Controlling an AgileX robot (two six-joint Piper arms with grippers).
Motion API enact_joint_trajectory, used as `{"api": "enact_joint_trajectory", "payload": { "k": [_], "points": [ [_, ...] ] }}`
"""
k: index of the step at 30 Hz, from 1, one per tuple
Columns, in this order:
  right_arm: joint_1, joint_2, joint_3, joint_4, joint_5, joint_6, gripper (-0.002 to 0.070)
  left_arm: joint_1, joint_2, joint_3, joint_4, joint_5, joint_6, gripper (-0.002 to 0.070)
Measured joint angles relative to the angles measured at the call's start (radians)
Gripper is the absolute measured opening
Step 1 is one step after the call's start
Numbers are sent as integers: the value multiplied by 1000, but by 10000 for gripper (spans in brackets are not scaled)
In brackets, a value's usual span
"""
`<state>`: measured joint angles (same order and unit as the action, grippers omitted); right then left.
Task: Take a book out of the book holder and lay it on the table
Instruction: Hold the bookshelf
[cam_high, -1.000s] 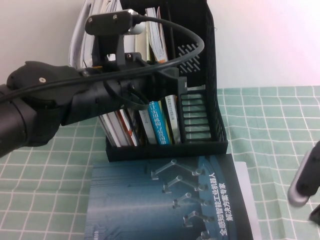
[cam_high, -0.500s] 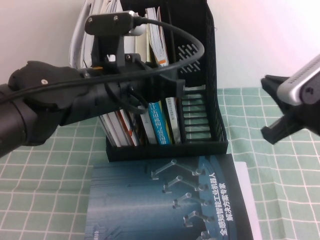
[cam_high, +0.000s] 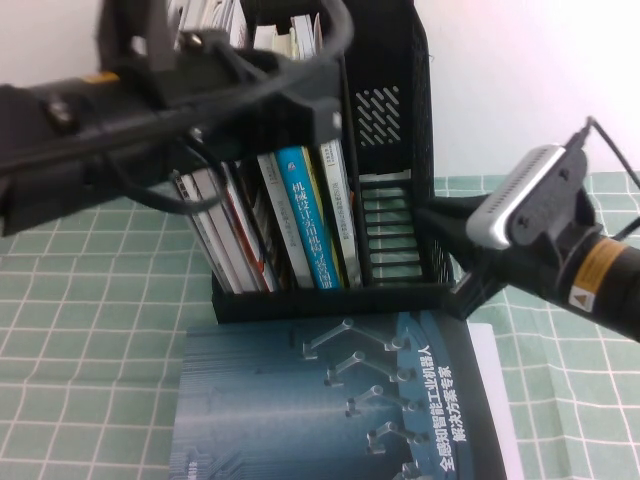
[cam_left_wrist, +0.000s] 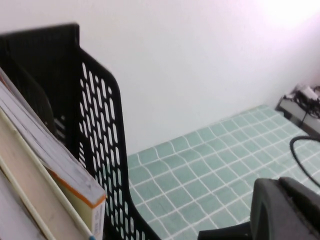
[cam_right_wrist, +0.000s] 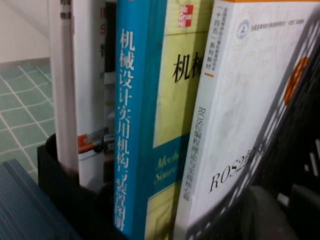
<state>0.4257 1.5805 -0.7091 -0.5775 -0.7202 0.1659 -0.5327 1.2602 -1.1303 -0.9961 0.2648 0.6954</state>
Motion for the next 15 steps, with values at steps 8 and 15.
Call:
{"api": "enact_joint_trajectory", "payload": {
  "k": [8,15],
  "points": [
    [9,137,-155,-41,-6,24,301,0,36,-2,9,-17,-91,-3],
    [31,226,-274,-56,-9,111,322,10,134,-2,25,-43,-102,-3]
  ]
}}
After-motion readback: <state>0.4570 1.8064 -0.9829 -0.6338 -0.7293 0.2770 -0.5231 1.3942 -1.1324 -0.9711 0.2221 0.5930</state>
